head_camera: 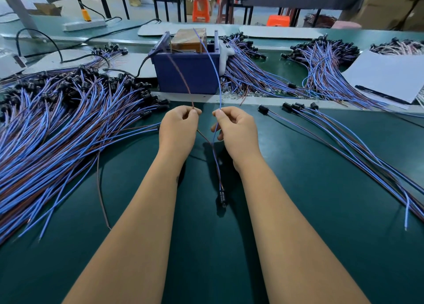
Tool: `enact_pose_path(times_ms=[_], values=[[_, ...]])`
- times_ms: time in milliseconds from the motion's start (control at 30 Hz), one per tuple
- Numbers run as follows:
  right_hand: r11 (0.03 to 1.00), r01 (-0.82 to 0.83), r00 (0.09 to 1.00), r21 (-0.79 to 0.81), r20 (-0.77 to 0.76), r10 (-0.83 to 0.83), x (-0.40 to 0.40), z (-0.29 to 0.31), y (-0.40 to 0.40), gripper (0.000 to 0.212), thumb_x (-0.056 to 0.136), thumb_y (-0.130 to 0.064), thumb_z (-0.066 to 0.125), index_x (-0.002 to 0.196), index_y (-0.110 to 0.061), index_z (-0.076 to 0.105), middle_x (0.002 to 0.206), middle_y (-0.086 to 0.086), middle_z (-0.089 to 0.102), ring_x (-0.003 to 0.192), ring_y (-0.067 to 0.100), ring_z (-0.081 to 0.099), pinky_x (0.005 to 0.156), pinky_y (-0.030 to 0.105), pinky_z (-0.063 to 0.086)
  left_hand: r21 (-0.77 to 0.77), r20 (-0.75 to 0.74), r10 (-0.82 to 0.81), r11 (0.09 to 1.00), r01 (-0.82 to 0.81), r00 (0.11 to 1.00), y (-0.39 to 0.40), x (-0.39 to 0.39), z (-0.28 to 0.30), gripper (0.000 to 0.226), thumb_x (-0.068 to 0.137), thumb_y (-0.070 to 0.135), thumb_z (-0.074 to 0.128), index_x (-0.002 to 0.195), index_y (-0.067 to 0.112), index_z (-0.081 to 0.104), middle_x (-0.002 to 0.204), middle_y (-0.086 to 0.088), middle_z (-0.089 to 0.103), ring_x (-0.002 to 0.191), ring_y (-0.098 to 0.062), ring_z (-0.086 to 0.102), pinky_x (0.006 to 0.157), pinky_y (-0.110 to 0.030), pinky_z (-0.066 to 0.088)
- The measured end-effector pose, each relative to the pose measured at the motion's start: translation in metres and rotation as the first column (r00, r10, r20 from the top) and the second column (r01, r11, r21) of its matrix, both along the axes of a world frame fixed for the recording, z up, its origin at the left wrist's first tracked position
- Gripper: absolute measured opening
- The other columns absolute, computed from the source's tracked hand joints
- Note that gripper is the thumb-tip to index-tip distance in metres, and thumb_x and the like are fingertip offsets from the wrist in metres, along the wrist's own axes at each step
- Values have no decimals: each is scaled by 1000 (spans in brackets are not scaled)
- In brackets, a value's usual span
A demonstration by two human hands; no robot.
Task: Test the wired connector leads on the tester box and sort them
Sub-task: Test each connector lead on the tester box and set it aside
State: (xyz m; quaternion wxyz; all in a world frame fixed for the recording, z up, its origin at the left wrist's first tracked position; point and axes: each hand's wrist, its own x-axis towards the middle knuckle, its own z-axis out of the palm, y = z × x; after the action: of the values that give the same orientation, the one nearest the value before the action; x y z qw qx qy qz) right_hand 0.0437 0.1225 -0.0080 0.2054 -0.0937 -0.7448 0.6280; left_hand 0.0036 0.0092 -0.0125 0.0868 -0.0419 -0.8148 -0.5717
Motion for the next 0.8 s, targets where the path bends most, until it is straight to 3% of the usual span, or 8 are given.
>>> enact_pose_path(times_ms=[167, 333, 667, 800], values=[[1000, -11, 1000, 11, 1, 11, 0, -1, -2, 15, 97, -16, 56, 85, -20, 64, 61, -4, 61, 63, 11, 57, 75, 43, 51, -19, -13, -1, 1000, 1, 1000, -1, 1, 0, 22, 95, 19, 47, 89, 27, 67, 37, 16, 43, 35, -4, 30, 37, -17, 24], [1000, -8, 999, 3, 34, 8, -1, -2, -1, 11, 98, -15, 53, 95, -18, 63, 61, -5, 61, 67, 13, 59, 77, 42, 52, -16, 4, 35, 999, -34, 999, -2, 1, -1, 22, 95, 21, 46, 94, 26, 68, 37, 14, 41, 37, -5, 30, 45, -25, 28], [999, -16, 998, 41, 64, 13, -2, -3, 0, 12, 97, -16, 55, 101, -16, 66, 64, -5, 61, 62, 8, 56, 74, 37, 51, -9, -6, 95, 995, -95, 995, -5, 2, 2, 23, 96, 22, 47, 96, 22, 70, 47, 9, 43, 38, -5, 31, 48, -27, 28], [999, -24, 999, 32, 50, 22, -2, -4, 0, 12, 96, -14, 54, 98, -17, 65, 66, -5, 62, 58, 4, 56, 66, 28, 48, -20, -33, 82, 996, -83, 996, -6, 4, 3, 19, 93, 21, 45, 81, 19, 59, 59, -5, 42, 55, -20, 32, 56, -30, 28]])
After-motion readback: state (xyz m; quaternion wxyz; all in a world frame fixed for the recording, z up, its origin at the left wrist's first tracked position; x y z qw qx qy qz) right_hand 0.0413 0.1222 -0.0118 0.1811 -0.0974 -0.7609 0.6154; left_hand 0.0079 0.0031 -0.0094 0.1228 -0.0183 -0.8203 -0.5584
